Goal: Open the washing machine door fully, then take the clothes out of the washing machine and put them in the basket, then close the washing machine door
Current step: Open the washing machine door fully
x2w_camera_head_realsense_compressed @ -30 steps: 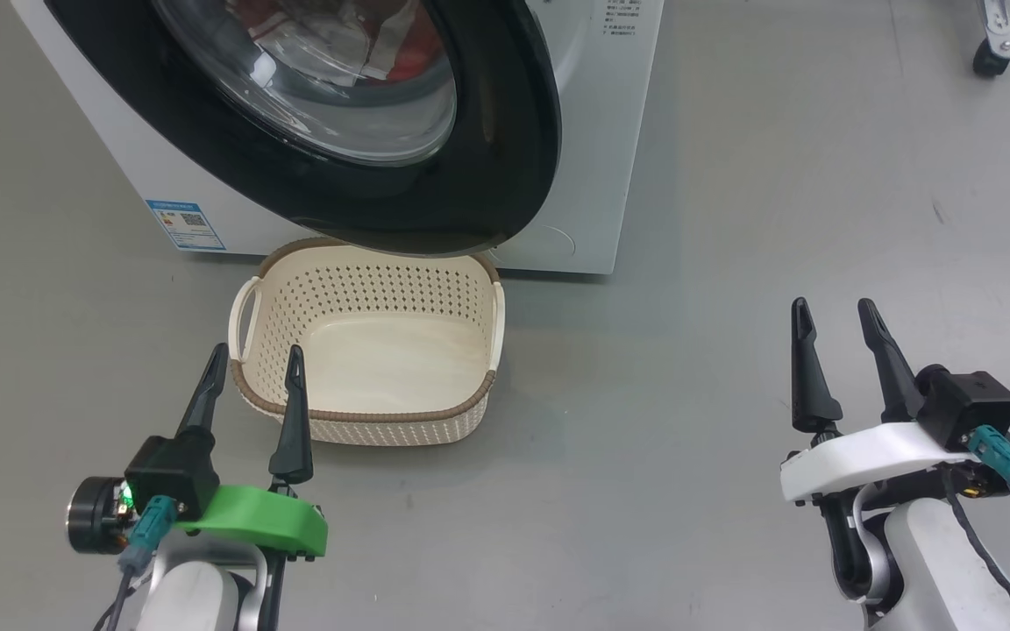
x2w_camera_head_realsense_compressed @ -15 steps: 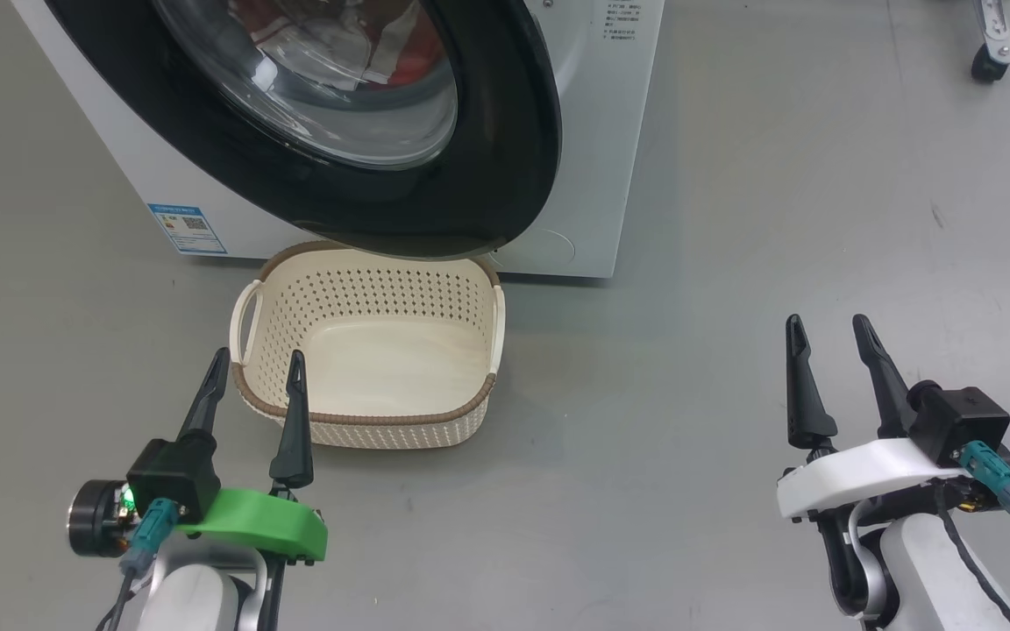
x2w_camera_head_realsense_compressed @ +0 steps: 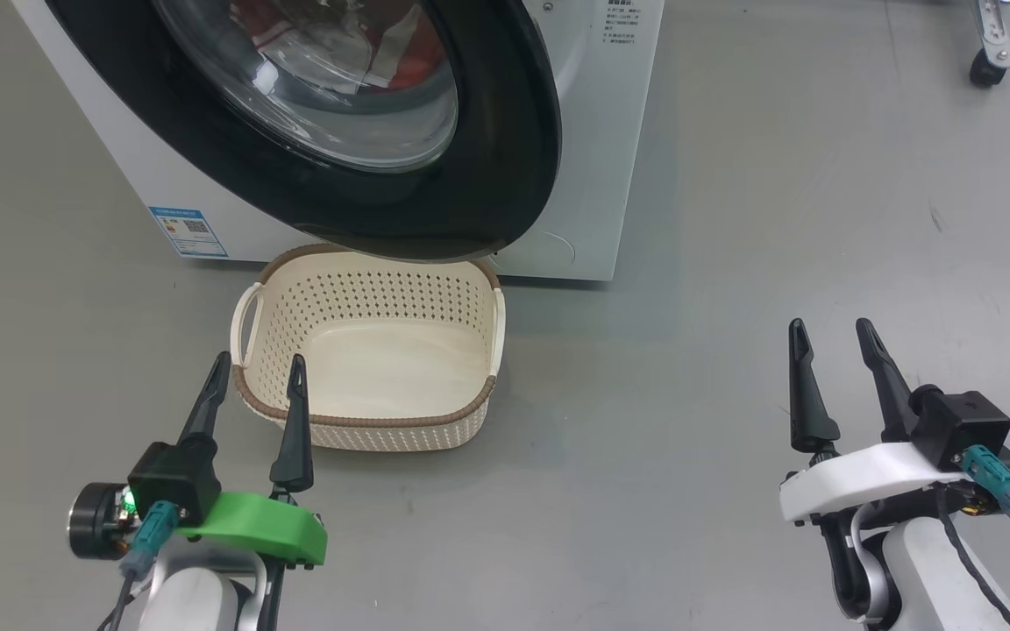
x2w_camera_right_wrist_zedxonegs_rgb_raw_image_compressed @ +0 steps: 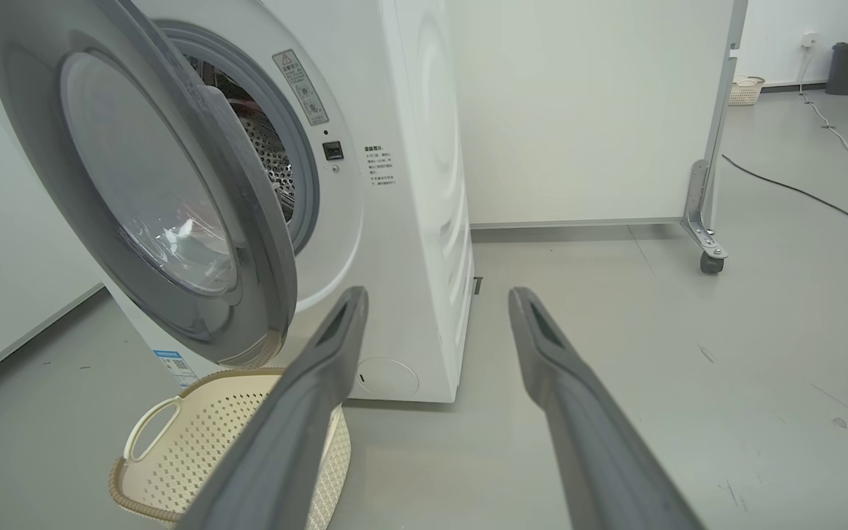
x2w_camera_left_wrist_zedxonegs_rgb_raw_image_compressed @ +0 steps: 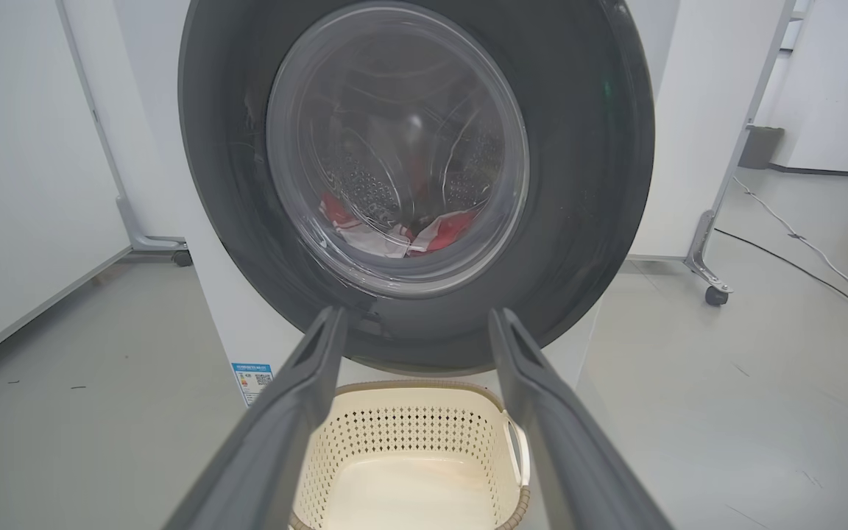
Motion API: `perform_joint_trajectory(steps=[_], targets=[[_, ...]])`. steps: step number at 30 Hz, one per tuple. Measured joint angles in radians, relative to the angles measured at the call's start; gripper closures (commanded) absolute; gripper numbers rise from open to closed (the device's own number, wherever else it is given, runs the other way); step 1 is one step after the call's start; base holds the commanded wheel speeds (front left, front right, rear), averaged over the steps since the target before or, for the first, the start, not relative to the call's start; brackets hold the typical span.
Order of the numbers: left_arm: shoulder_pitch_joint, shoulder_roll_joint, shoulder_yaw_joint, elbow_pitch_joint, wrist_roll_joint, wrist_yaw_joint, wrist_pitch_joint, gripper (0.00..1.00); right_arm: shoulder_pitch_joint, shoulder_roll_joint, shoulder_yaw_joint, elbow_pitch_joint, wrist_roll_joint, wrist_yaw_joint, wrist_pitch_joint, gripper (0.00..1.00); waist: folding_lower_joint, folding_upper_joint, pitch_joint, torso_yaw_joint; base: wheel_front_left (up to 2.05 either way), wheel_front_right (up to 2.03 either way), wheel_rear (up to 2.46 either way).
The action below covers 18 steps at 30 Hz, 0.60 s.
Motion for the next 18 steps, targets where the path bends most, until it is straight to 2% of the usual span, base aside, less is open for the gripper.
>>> perform_joint_trajectory(steps=[18], targets=[[0.001,0.000,0.002,-0.003,0.000,-0.007,0.000,0.00,0.007,0.001,-0.010,-0.017,-0.012,0.007,0.000,0.00,0.0001,0.0000,0.016,0.005,0.00,0.00,0.00]])
